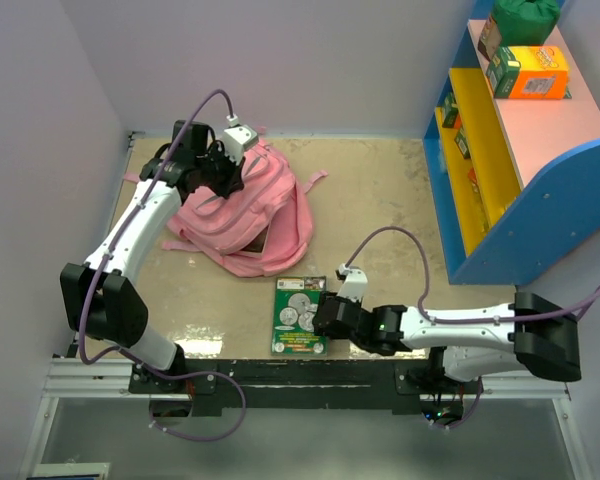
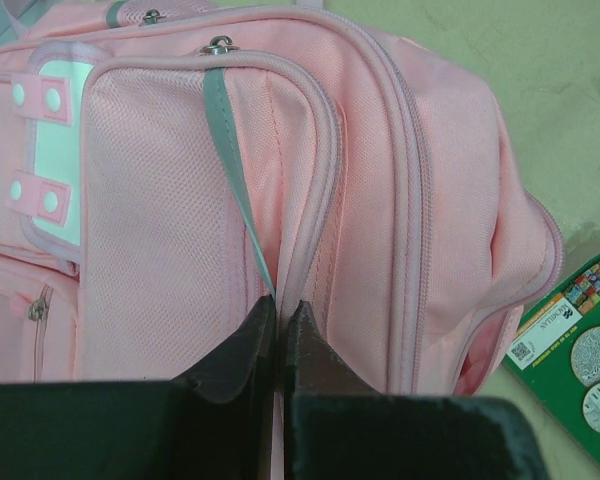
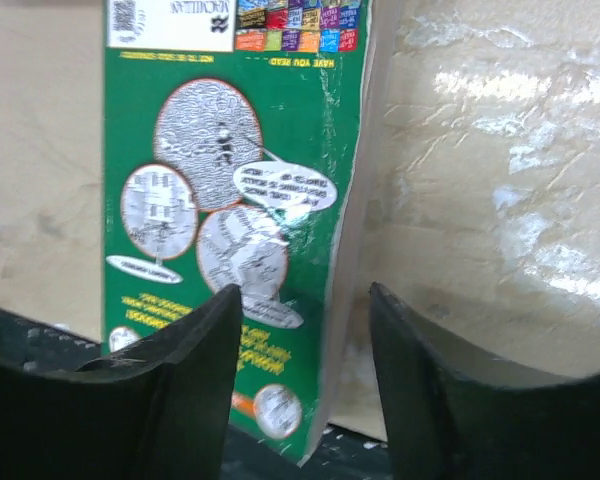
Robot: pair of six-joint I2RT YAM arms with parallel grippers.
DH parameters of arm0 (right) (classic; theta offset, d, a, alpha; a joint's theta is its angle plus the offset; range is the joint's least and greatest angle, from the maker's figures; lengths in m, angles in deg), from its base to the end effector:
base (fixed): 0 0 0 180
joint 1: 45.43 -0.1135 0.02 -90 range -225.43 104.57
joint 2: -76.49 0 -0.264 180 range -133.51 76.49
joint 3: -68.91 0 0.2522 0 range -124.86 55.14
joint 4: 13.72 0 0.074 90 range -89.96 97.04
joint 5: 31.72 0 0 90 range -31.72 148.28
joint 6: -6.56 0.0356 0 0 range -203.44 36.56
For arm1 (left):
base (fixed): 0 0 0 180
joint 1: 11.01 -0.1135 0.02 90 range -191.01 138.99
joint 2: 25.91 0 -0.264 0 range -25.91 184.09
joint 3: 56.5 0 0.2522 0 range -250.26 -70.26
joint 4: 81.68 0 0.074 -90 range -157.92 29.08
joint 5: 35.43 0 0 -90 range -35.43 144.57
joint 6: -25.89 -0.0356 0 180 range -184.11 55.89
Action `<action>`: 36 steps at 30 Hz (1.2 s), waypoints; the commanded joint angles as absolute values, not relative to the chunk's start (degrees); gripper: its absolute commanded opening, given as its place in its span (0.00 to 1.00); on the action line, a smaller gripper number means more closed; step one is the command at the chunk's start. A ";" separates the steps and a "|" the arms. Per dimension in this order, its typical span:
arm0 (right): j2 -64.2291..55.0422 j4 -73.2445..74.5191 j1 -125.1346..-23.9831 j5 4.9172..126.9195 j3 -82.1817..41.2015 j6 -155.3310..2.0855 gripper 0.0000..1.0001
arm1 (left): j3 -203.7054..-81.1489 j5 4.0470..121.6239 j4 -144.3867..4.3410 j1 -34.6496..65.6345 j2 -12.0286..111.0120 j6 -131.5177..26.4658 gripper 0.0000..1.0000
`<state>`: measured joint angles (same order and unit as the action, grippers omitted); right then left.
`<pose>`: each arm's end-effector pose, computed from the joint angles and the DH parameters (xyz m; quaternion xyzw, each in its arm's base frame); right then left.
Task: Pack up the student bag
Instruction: Move the book to the center of the board, then pick up the book from the center of the board.
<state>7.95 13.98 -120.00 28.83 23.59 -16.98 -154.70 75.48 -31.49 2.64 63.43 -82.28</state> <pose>0.0758 0.2087 0.1783 0.0203 0.9152 0.2251 0.3337 0.3339 -0.0942 0.3455 0.3175 0.8412 -0.1492 0.4114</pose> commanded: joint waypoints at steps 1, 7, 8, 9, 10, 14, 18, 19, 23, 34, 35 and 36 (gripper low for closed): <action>1.98 19.53 -119.70 23.57 17.98 -12.42 0.71 | -156.13 77.42 -36.37 1.65 60.22 -81.86 0.00; -6.22 21.33 -114.44 20.40 13.57 -13.47 0.98 | -156.04 78.22 -35.66 1.65 59.96 -81.68 0.00; -4.30 19.31 -113.73 20.74 15.05 -15.48 0.98 | -156.04 78.22 -35.49 1.65 59.95 -81.77 0.00; -3.33 14.68 -113.03 21.10 16.11 -16.72 0.98 | -156.04 78.22 -35.31 1.65 59.95 -81.86 0.00; -2.27 12.80 -111.98 21.62 16.99 -17.86 0.97 | -156.04 78.22 -35.22 1.65 59.87 -82.03 0.00; -2.08 8.31 -111.09 24.43 18.58 -21.12 0.93 | -155.95 77.60 -34.87 1.65 59.69 -82.65 0.00; -6.38 5.42 -111.26 29.07 19.19 -21.65 0.92 | -155.86 77.69 -34.61 1.65 59.95 -82.83 0.00; -7.00 4.97 -111.78 29.71 19.81 -21.74 0.92 | -155.86 77.69 -34.61 1.65 60.22 -82.74 0.00; -9.90 3.82 -113.11 32.52 21.13 -20.16 0.89 | -156.13 78.13 -34.70 1.74 60.57 -82.39 0.00; -11.93 0.31 -112.23 35.69 23.68 -19.01 0.00 | -157.09 77.95 -33.82 1.65 60.48 -82.74 0.00; -10.28 0.31 -112.05 35.86 23.94 -19.01 0.00 | -157.18 78.04 -33.64 1.65 60.48 -82.83 0.00; -8.96 -1.17 -111.97 35.95 24.29 -19.27 0.00 | -157.18 77.95 -33.64 1.65 60.48 -82.83 0.00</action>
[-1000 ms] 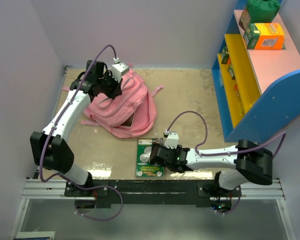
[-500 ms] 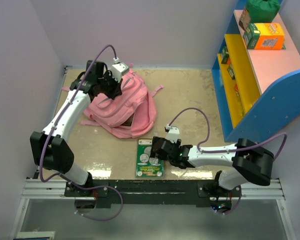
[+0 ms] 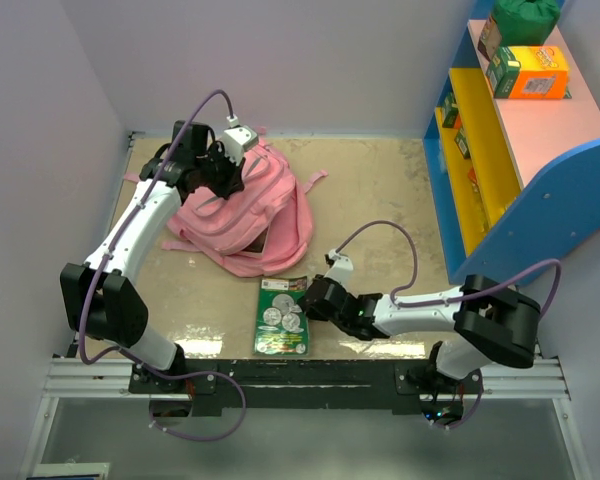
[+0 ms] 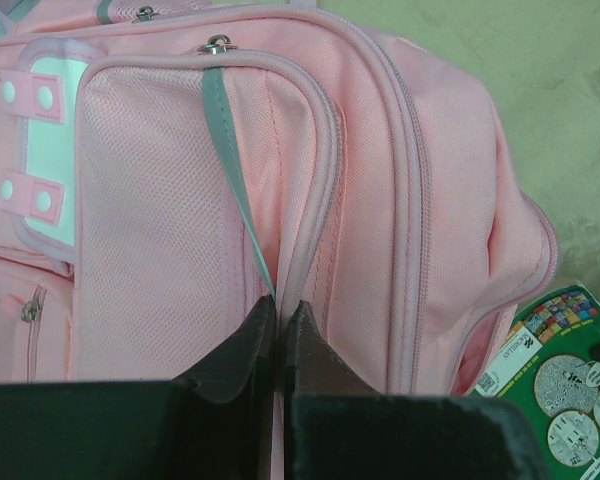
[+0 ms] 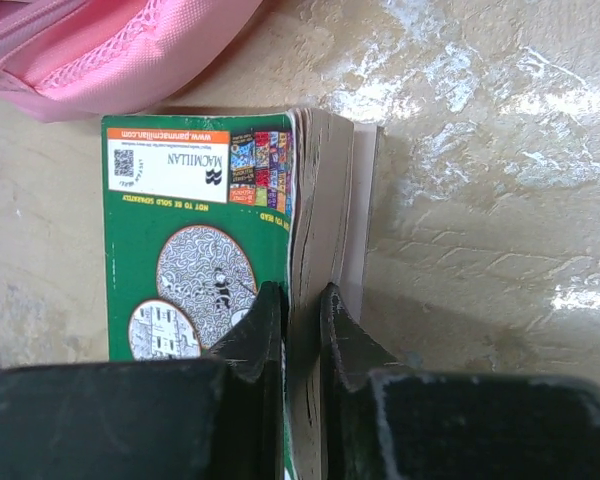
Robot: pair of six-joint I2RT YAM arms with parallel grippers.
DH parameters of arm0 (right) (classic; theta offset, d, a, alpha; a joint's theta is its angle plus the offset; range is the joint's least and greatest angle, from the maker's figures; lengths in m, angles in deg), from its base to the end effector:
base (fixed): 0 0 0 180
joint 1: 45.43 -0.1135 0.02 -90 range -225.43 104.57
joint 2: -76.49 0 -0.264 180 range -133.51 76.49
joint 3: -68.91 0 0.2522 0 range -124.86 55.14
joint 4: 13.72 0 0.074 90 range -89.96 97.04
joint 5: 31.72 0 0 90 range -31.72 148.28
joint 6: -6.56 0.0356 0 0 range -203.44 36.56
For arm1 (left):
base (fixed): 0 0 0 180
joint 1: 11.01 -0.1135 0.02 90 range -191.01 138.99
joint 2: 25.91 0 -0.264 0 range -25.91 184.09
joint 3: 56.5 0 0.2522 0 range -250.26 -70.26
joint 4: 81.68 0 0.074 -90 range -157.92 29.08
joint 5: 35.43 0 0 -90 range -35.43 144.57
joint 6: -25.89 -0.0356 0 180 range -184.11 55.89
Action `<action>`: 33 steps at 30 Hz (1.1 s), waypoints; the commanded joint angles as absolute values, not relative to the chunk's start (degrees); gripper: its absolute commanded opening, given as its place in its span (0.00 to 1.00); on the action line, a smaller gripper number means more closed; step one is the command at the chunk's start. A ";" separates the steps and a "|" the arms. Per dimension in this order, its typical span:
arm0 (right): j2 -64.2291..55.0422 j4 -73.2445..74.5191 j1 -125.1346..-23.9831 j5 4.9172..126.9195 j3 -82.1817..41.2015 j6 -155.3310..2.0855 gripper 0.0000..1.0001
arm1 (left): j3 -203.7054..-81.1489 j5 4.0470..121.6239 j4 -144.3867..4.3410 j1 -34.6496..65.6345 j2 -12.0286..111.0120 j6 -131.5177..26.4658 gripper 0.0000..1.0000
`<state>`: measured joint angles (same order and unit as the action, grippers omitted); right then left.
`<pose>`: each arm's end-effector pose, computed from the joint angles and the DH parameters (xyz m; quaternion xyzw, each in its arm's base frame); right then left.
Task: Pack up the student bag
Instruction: Pick up the book from the center of the board.
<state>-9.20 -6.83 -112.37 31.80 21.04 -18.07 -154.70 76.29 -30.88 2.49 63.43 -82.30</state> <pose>0.1222 0.2465 0.1476 0.0759 0.8995 0.2573 0.3448 0.3332 -0.0935 0.3448 0.3187 0.8419 -0.1556 0.4066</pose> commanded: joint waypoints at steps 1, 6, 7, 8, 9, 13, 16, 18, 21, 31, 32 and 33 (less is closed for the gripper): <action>-7.38 -1.45 -111.70 35.87 25.08 -19.45 0.00 | -157.01 77.95 -33.64 1.65 60.31 -82.83 0.00; 11.56 -0.50 -109.60 35.87 25.00 -22.70 0.00 | -156.66 78.13 -33.64 1.65 60.39 -82.74 0.00; 14.15 -0.14 -109.59 35.52 23.34 -23.92 0.00 | -156.65 78.22 -33.73 1.65 60.48 -82.74 0.00; 16.43 1.08 -109.51 35.43 22.37 -24.63 0.00 | -156.74 78.30 -33.73 1.74 60.48 -82.65 0.00; 20.37 2.66 -109.42 34.73 21.32 -25.16 0.00 | -156.83 78.30 -33.73 1.65 60.66 -82.56 0.00; 26.20 5.40 -108.54 32.79 16.57 -27.62 0.00 | -157.44 78.92 -33.64 1.74 60.66 -82.12 0.00; 27.18 4.79 -103.89 35.67 15.68 -29.03 0.00 | -157.88 79.62 -33.03 1.65 60.48 -81.86 0.00; 26.66 2.86 -99.60 37.62 15.51 -29.82 0.00 | -158.23 80.50 -32.07 1.65 60.22 -81.86 0.00; 22.45 1.10 -93.97 42.01 13.85 -31.05 0.00 | -159.29 82.61 -30.31 1.65 59.26 -81.60 0.00; 4.87 -11.73 -87.62 51.59 9.36 -31.15 0.00 | -162.46 90.34 -25.73 1.82 56.61 -80.80 0.00; 3.73 -14.35 -87.62 52.29 9.18 -31.06 0.00 | -162.19 90.43 -25.64 1.74 56.61 -80.98 0.00; 2.58 -15.42 -87.62 53.26 9.18 -30.97 0.00 | -161.76 90.61 -25.64 1.82 56.53 -81.15 0.00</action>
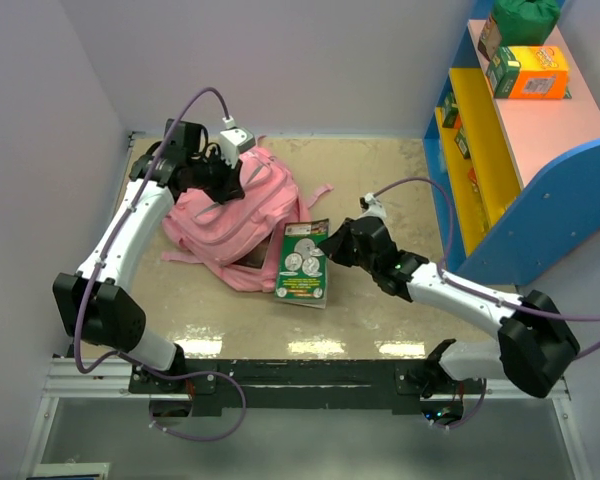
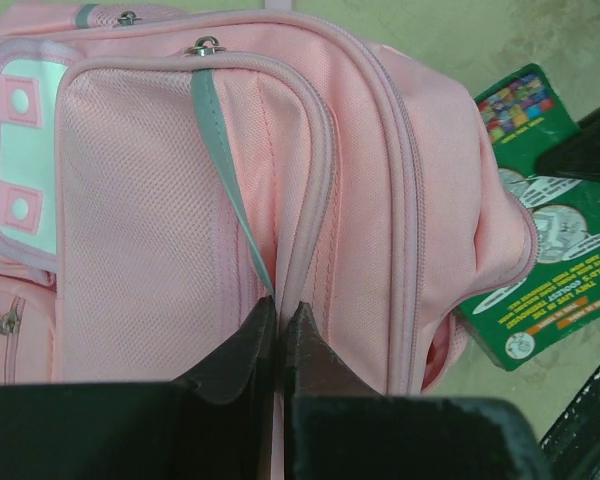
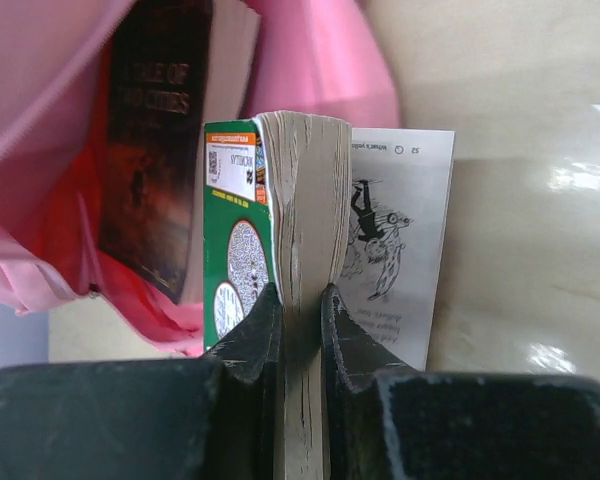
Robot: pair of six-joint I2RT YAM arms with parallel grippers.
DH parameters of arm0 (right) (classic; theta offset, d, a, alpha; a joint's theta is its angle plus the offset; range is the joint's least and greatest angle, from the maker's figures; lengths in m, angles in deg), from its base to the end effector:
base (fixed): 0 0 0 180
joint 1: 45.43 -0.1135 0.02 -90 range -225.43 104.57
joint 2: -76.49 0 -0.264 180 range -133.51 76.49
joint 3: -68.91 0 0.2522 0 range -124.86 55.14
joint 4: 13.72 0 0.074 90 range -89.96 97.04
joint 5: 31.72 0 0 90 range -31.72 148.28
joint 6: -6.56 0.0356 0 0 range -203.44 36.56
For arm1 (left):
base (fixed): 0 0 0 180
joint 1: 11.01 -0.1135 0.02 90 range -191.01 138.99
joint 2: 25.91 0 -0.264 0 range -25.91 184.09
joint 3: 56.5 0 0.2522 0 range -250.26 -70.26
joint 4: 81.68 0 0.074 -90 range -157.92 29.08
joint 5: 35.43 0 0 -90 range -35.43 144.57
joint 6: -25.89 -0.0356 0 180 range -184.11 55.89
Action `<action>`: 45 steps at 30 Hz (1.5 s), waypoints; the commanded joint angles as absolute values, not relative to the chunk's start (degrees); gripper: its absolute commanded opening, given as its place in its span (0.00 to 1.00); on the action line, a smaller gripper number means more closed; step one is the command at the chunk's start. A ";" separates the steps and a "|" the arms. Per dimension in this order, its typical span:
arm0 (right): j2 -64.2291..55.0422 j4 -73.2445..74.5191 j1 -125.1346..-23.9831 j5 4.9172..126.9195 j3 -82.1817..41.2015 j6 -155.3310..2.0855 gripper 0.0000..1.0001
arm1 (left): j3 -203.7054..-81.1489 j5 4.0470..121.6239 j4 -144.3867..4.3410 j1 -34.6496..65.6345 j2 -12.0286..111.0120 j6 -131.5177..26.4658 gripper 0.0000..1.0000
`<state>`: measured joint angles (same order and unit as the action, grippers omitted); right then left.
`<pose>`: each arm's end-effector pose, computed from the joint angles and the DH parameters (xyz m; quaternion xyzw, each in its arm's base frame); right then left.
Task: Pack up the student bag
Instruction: Pick up the book from the center of the board, then place the book in the student bag.
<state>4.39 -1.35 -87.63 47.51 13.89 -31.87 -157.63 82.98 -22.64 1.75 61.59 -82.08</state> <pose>0.2081 0.1797 0.2371 0.1174 0.8531 0.3110 0.4022 0.3157 -0.0889 0.3617 0.3274 0.8402 -0.2101 0.3777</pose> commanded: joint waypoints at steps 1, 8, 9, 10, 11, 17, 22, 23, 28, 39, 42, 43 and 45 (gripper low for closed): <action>2.31 -16.47 -87.62 53.53 9.35 -30.71 0.00 | -161.06 90.44 -25.64 1.74 56.53 -81.33 0.00; -0.32 -21.67 -87.53 54.32 8.74 -30.09 0.00 | -160.17 91.75 -26.26 1.82 57.23 -80.46 0.00; -1.11 -22.28 -87.53 54.41 7.87 -29.74 0.00 | -160.34 92.01 -26.26 1.74 57.32 -80.28 0.00; -2.95 -22.46 -87.53 53.89 7.08 -29.48 0.00 | -160.61 92.28 -26.26 1.74 57.32 -80.02 0.00; -4.01 -21.76 -87.53 53.27 6.11 -28.95 0.00 | -160.70 92.45 -26.08 1.82 57.41 -79.67 0.00; -14.63 -19.83 -87.79 41.78 -3.29 -24.12 0.00 | -161.40 94.74 -24.51 2.17 57.58 -78.35 0.00; -21.67 -18.86 -92.35 29.65 -12.34 -18.05 0.00 | -161.76 93.69 -23.53 4.46 57.41 -78.26 0.00; -23.51 -19.81 -94.02 28.06 -13.57 -17.61 0.00 | -161.67 93.69 -23.62 4.72 57.41 -78.34 0.00; -26.96 -26.15 -97.20 30.84 -13.32 -17.17 0.10 | -160.17 95.70 -23.71 4.99 57.41 -79.49 0.00; -4.66 -26.42 -97.55 41.40 12.75 -29.98 0.61 | -155.95 98.60 -27.05 4.99 58.28 -81.77 0.08; 4.13 -26.86 -98.69 40.70 20.59 -31.75 0.46 | -156.04 102.64 -25.91 5.69 58.81 -84.05 0.21; 6.15 -26.24 -99.30 40.09 21.73 -31.93 0.44 | -155.87 103.17 -25.47 6.21 58.81 -84.84 0.24; 9.68 -22.13 -101.41 37.82 22.63 -33.42 0.45 | -155.34 102.92 -24.33 8.05 59.07 -87.12 0.35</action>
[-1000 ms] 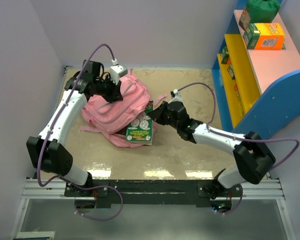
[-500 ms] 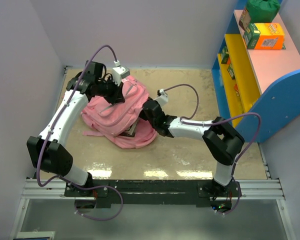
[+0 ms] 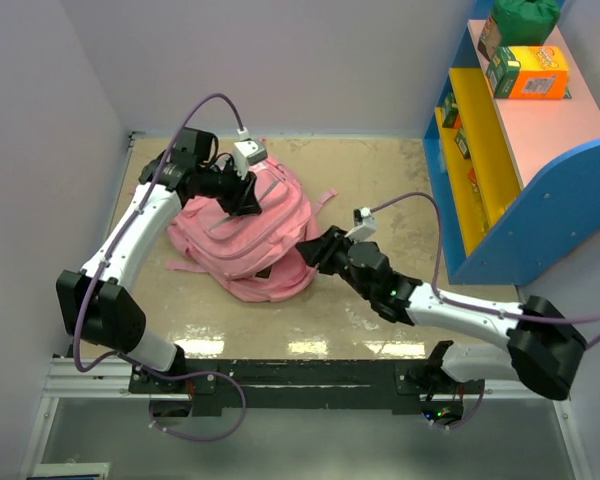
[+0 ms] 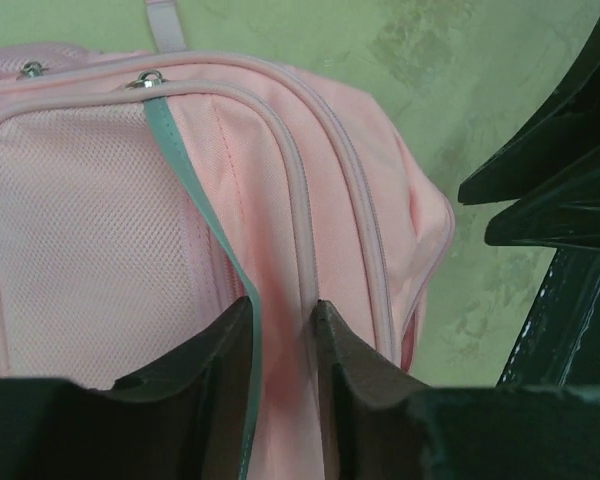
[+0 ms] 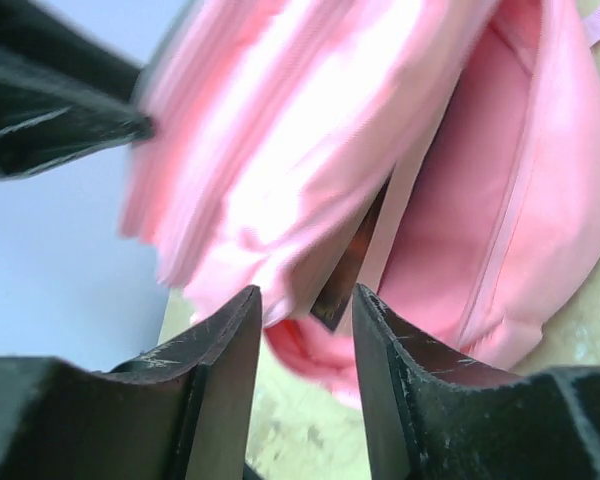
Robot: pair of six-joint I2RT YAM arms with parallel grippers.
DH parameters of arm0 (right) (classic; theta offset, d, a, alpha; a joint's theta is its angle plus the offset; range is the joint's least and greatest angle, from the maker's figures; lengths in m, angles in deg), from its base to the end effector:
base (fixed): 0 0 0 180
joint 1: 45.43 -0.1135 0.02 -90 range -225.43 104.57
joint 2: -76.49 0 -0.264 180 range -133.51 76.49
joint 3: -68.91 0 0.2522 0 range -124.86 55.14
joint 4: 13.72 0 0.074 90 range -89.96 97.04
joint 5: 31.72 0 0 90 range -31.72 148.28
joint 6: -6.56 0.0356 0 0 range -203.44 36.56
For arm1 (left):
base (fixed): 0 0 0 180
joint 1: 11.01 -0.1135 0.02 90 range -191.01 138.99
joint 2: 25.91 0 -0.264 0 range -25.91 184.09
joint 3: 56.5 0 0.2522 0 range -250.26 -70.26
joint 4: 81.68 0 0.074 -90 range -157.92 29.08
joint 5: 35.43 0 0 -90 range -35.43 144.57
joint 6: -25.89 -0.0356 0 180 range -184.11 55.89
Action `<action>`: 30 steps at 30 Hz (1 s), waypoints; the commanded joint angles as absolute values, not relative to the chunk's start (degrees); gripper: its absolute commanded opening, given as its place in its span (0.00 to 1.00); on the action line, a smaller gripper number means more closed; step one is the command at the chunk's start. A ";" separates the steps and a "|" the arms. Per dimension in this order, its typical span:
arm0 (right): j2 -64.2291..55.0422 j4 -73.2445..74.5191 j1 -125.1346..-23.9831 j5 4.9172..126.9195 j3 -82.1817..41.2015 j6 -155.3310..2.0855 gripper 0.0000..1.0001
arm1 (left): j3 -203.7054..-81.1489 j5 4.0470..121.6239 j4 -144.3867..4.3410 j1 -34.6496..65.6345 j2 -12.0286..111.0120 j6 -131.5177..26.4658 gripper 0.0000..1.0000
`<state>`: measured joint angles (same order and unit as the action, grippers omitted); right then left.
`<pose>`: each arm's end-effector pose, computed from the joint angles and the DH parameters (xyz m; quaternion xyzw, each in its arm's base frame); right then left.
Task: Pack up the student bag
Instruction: Place the book in the student bag, then adjust the student bag at the center of the board.
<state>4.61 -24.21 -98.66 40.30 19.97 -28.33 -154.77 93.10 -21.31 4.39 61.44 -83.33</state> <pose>0.1737 0.2141 0.2429 0.1105 0.7683 0.4302 0.4609 0.3042 -0.1068 0.3476 0.3726 0.8114 -0.2984 0.3373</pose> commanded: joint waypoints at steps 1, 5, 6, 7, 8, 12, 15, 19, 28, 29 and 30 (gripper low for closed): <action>10.56 -20.02 -102.98 35.45 22.28 -34.12 0.48 | -155.25 102.30 -23.80 8.67 59.34 -87.83 0.39; 14.17 -16.29 -113.86 30.25 23.32 -32.89 0.72 | -152.19 101.25 -26.48 9.91 59.52 -88.47 0.45; 13.30 -15.96 -116.16 28.50 22.63 -34.21 0.76 | -149.13 100.81 -29.31 10.00 59.08 -87.06 0.45; 11.64 -14.30 -117.84 25.52 21.06 -34.83 0.76 | -148.05 99.85 -31.16 10.17 58.81 -86.35 0.44; 9.80 -9.24 -120.64 24.02 17.13 -35.27 0.77 | -147.52 98.97 -33.27 10.52 59.51 -85.82 0.42; -0.83 -5.06 -126.37 21.02 9.63 -38.69 0.77 | -148.04 96.94 -34.26 11.58 63.29 -85.99 0.38; -7.96 -6.45 -127.70 21.53 5.06 -42.02 0.75 | -148.74 96.24 -36.01 11.84 65.40 -84.33 0.36; -15.77 -5.86 -127.61 18.47 0.66 -42.66 0.74 | -149.97 95.27 -41.98 11.84 66.72 -75.57 0.26; -20.62 -8.92 -126.47 9.32 2.41 -36.51 0.62 | -156.83 99.39 -49.19 12.55 72.60 -62.72 0.14; -21.68 -8.14 -125.86 9.32 2.24 -34.33 0.58 | -156.31 99.75 -49.29 12.63 72.70 -62.44 0.13; -22.30 -7.00 -124.29 10.45 2.15 -33.09 0.55 | -155.87 100.36 -49.55 12.55 72.44 -62.35 0.13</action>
